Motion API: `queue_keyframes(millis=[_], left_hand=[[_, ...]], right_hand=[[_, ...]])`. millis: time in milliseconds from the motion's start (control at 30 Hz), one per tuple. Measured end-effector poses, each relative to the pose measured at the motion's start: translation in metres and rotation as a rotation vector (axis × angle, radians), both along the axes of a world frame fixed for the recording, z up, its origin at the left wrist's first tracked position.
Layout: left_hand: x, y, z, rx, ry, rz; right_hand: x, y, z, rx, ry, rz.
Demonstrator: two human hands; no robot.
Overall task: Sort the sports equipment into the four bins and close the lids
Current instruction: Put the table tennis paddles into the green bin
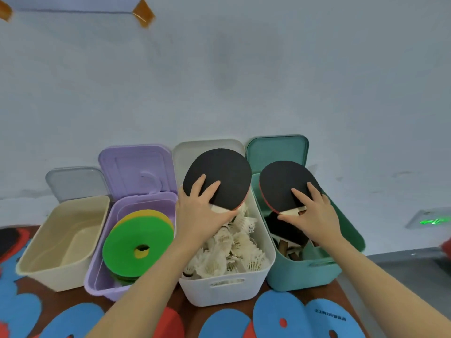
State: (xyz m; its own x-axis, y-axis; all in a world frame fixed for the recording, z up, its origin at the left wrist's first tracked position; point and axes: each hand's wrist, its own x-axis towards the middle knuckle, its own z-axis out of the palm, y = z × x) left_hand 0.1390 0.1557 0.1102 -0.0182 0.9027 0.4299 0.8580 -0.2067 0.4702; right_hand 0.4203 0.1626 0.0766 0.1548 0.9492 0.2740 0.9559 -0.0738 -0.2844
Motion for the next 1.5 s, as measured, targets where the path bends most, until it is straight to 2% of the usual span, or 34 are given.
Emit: queue_keyframes(millis=[233,300,400,533,600,833,967,1067,1167,1333,1500], left_hand=[[0.055,0.037,-0.009,-0.065,0.020,0.029],[0.073,0.045,-0.016,-0.098,0.039,0.019],[0.102,0.051,-0.022,-0.131,0.039,0.040],[0.149,0.051,-0.030,-0.131,-0.040,0.049],[0.170,0.051,-0.034,-0.145,-0.059,0.046],[0.222,0.049,-0.058,-0.245,-0.113,0.054],[0.233,0.049,-0.075,-0.409,0.029,0.072],[0.230,0.053,-0.085,-0.520,0.242,0.007],[0.224,0.051,-0.088,-0.456,0.390,-0.055],[0.209,0.037,-0.070,-0.282,0.243,0.017],[0.172,0.010,-0.056,-0.184,0.234,0.054]], right_hand=[[0.031,0.037,-0.048,-0.363,-0.169,0.097],[0.041,0.043,-0.055,-0.396,-0.151,0.110],[0.054,0.049,-0.051,-0.302,-0.049,0.157],[0.070,0.041,-0.031,0.036,0.215,0.311],[0.080,0.039,-0.021,0.127,0.265,0.392],[0.120,0.050,-0.023,0.101,0.100,0.412],[0.123,0.053,-0.033,-0.090,-0.094,0.411],[0.126,0.054,-0.040,-0.236,-0.256,0.412],[0.125,0.051,-0.040,-0.248,-0.311,0.425],[0.114,0.036,-0.039,-0.145,-0.256,0.442],[0.088,0.018,-0.037,-0.066,-0.145,0.531]])
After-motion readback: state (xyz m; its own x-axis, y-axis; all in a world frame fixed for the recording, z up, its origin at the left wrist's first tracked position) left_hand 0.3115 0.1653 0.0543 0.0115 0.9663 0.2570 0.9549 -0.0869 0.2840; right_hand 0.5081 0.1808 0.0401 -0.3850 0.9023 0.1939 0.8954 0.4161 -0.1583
